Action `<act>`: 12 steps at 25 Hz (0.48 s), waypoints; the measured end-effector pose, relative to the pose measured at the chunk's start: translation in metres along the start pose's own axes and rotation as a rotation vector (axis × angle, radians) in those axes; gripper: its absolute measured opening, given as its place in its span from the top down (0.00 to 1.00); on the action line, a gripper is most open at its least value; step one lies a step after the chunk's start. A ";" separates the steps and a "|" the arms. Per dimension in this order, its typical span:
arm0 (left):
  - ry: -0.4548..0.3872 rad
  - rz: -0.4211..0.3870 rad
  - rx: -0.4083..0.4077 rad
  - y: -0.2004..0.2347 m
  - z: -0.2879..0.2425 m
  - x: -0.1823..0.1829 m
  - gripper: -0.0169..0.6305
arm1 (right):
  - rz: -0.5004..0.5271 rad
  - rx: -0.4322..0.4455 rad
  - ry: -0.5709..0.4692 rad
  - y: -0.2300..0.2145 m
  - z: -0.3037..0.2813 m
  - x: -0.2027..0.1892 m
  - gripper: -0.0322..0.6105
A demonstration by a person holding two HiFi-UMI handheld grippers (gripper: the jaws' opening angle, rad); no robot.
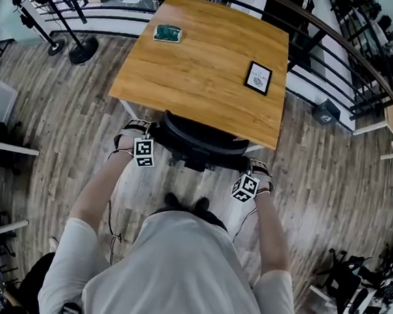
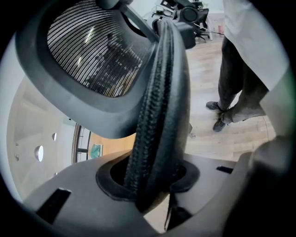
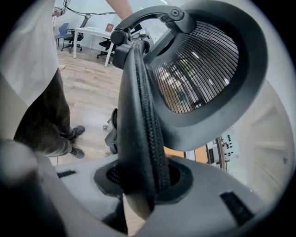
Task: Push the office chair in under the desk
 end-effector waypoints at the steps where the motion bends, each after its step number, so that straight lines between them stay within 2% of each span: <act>1: 0.001 -0.001 -0.006 -0.001 0.000 0.000 0.77 | 0.002 0.017 0.000 0.001 0.000 0.000 0.80; 5: 0.010 -0.014 -0.034 -0.003 0.002 0.001 0.77 | 0.018 0.087 0.010 0.003 0.002 0.000 0.80; 12: 0.015 -0.004 -0.060 -0.002 0.004 0.001 0.69 | -0.057 0.149 -0.025 -0.003 0.007 0.004 0.72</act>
Point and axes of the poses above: the fingertips, and each gripper's own axes: z backward along the fingers, y to its left, x out of its top, the point moved 6 cm from there along z, backward along the fingers, and after that the axes turned 13 degrees about -y, right-handed, at the moved point
